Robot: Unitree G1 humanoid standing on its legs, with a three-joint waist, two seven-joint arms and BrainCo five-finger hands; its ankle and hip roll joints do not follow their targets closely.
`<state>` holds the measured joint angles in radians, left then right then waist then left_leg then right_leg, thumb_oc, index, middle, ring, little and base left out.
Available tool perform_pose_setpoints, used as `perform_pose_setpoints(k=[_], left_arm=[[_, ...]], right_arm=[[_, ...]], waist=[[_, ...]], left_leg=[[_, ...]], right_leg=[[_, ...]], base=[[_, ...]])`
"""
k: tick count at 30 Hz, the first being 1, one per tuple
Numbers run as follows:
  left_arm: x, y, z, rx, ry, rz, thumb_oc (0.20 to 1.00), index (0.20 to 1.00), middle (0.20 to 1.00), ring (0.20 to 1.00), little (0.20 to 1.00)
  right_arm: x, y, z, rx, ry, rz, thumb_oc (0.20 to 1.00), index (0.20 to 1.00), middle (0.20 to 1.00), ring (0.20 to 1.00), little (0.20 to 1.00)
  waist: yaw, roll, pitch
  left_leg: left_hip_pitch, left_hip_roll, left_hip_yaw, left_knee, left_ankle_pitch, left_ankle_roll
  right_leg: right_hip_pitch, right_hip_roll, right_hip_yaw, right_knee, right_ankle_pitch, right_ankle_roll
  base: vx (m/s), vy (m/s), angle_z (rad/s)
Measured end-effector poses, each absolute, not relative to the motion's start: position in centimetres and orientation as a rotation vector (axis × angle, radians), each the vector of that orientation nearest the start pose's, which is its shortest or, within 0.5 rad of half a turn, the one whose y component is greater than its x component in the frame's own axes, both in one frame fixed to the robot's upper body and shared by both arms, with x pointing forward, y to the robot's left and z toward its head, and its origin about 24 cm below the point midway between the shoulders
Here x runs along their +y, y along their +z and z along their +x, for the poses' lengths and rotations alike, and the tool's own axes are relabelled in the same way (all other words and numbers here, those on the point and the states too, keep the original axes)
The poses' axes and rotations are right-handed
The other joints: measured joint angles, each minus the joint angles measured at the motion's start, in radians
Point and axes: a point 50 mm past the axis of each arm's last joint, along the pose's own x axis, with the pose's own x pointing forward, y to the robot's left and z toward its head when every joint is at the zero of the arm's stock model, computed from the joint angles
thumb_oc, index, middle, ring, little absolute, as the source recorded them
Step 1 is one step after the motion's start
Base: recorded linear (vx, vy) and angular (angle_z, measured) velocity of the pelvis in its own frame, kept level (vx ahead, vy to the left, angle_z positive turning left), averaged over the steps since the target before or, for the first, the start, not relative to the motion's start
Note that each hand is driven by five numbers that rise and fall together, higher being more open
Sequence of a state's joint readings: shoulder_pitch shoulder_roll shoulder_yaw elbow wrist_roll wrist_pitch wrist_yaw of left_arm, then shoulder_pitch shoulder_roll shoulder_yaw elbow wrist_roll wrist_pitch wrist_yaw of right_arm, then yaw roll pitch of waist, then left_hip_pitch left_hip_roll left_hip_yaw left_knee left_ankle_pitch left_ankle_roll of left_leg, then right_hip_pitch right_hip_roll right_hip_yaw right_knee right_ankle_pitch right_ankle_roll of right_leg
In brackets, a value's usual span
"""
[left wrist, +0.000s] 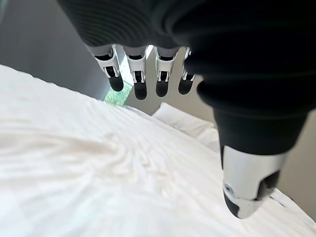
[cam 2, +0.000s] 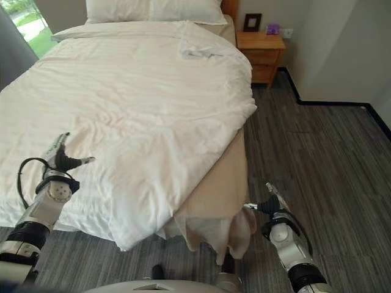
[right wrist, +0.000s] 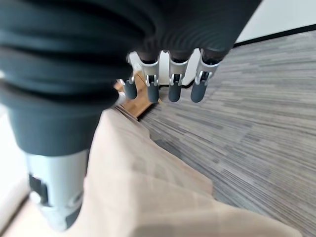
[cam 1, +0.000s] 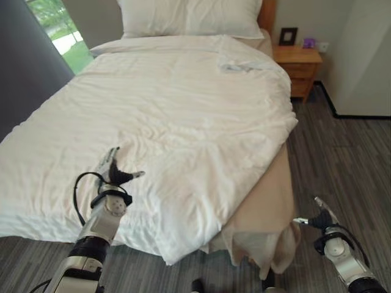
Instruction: Making the bed.
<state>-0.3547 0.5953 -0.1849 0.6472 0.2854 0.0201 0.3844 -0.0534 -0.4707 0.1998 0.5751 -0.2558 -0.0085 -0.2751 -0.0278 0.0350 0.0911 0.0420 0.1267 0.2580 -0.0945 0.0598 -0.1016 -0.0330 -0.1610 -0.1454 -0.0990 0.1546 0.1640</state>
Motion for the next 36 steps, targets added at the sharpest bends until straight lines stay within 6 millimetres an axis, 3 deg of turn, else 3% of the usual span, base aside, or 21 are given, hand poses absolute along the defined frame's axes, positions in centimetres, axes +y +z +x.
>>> perform_pose_setpoints(k=[5, 9, 12, 16, 17, 18, 23, 27, 29, 30, 33, 36], left_arm=[[26.8, 2.8, 32.1, 0.228, 0.299, 0.949, 1.0, 1.0, 1.0, 1.0, 1.0], [25.8, 0.3, 32.1, 0.382, 0.271, 1.007, 1.0, 1.0, 1.0, 1.0, 1.0], [25.2, -0.6, 32.5, 0.477, 0.286, 1.082, 1.0, 1.0, 1.0, 1.0, 1.0], [25.4, 0.0, 32.9, 0.461, 0.319, 1.102, 1.0, 1.0, 1.0, 1.0, 1.0], [25.3, 0.3, 33.1, 0.451, 0.321, 1.1, 0.269, 0.269, 0.269, 0.269, 0.269], [25.3, 0.5, 33.3, 0.443, 0.322, 1.098, 0.2, 0.2, 0.2, 0.2, 0.2], [25.3, 1.6, 34.0, 0.389, 0.346, 1.0, 0.2, 0.2, 0.2, 0.2, 0.2], [23.1, 1.4, 34.3, 0.361, 0.333, 0.793, 0.2, 0.2, 0.2, 0.2, 0.2], [21.0, 0.8, 34.0, 0.333, 0.308, 0.683, 0.2, 0.2, 0.2, 0.2, 0.2], [18.4, -0.2, 33.0, 0.3, 0.246, 0.607, 0.2, 0.2, 0.2, 0.2, 0.2], [13.7, -2.0, 30.7, 0.274, 0.098, 0.516, 0.2, 0.2, 0.2, 0.2, 0.2], [11.2, -3.0, 29.5, 0.281, -0.019, 0.507, 0.2, 0.2, 0.2, 0.2, 0.2]], right_arm=[[-26.0, -4.5, 23.5, 0.442, -0.116, -0.85, 1.0, 1.0, 1.0, 1.0, 1.0], [-24.4, -4.4, 25.3, 0.418, -0.094, -0.866, 1.0, 1.0, 1.0, 1.0, 1.0], [-22.3, -3.0, 28.6, 0.349, -0.071, -0.898, 1.0, 1.0, 1.0, 1.0, 1.0], [-21.5, -1.6, 30.7, 0.306, -0.091, -0.909, 1.0, 1.0, 1.0, 1.0, 1.0], [-21.7, -1.5, 31.1, 0.315, -0.101, -0.91, 1.0, 1.0, 1.0, 1.0, 1.0], [-21.8, -1.3, 31.4, 0.317, -0.109, -0.909, 1.0, 1.0, 1.0, 1.0, 1.0], [-22.5, -0.7, 32.1, 0.336, -0.148, -0.886, 1.0, 1.0, 1.0, 1.0, 1.0], [-22.6, -1.2, 31.6, 0.361, -0.151, -0.858, 1.0, 1.0, 1.0, 1.0, 1.0], [-22.7, -1.4, 31.4, 0.366, -0.154, -0.85, 1.0, 1.0, 1.0, 1.0, 1.0], [-22.8, -2.2, 30.7, 0.393, -0.156, -0.838, 1.0, 1.0, 1.0, 1.0, 1.0], [-22.5, -3.4, 29.4, 0.419, -0.151, -0.8, 1.0, 1.0, 1.0, 1.0, 1.0], [-22.5, -4.4, 28.2, 0.45, -0.14, -0.793, 1.0, 1.0, 1.0, 1.0, 1.0]], waist=[[-0.004, -0.002, -0.001], [-0.023, -0.012, -0.021], [-0.024, -0.033, -0.025], [-0.002, -0.035, -0.022], [0.002, -0.035, -0.022], [0.003, -0.034, -0.022], [0.013, -0.017, -0.008], [0.01, -0.003, 0.006], [0.01, -0.004, 0.011], [0.014, -0.006, 0.014], [0.014, -0.006, 0.014], [0.008, -0.005, 0.013]], left_leg=[[-0.004, 0.005, 0.007, -0.006, -0.004, -0.005], [-0.059, 0.007, 0.014, -0.006, 0.0, -0.007], [-0.142, 0.008, 0.014, -0.005, 0.025, -0.004], [-0.178, 0.016, 0.007, -0.006, 0.034, 0.0], [-0.185, 0.015, 0.006, -0.005, 0.035, -0.001], [-0.192, 0.015, 0.004, -0.005, 0.037, -0.001], [-0.204, 0.022, -0.011, -0.001, 0.045, -0.003], [-0.188, 0.021, -0.02, 0.0, 0.044, -0.005], [-0.173, 0.021, -0.022, 0.0, 0.042, -0.007], [-0.142, 0.021, -0.027, -0.001, 0.038, -0.01], [-0.096, 0.018, -0.028, -0.005, 0.023, -0.014], [-0.078, 0.017, -0.025, -0.006, 0.014, -0.014]], right_leg=[[-0.013, 0.004, 0.014, 0.0, -0.001, -0.001], [-0.075, 0.004, 0.023, -0.005, -0.001, -0.002], [-0.161, 0.001, 0.021, -0.004, 0.019, -0.005], [-0.192, 0.006, 0.014, -0.005, 0.029, -0.011], [-0.201, 0.007, 0.013, -0.005, 0.03, -0.011], [-0.206, 0.008, 0.011, -0.004, 0.031, -0.012], [-0.206, 0.017, -0.01, -0.001, 0.039, -0.015], [-0.184, 0.02, -0.02, 0.0, 0.037, -0.016], [-0.166, 0.02, -0.024, 0.0, 0.033, -0.016], [-0.131, 0.019, -0.027, 0.0, 0.025, -0.014], [-0.086, 0.015, -0.026, -0.002, 0.007, -0.009], [-0.071, 0.005, -0.022, -0.005, -0.006, -0.007]], base=[[0.03, 0.032, -0.09], [-0.06, 0.002, -0.09], [-0.07, -0.009, -0.04], [-0.07, -0.006, 0.02], [-0.04, -0.01, 0.03], [-0.04, -0.003, 0.09], [-0.01, -0.017, 0.07], [0.01, -0.038, 0.07], [0.02, -0.049, 0.07], [0.03, -0.064, 0.13], [0.01, -0.011, 0.03], [0.0, 0.0, 0.0]])
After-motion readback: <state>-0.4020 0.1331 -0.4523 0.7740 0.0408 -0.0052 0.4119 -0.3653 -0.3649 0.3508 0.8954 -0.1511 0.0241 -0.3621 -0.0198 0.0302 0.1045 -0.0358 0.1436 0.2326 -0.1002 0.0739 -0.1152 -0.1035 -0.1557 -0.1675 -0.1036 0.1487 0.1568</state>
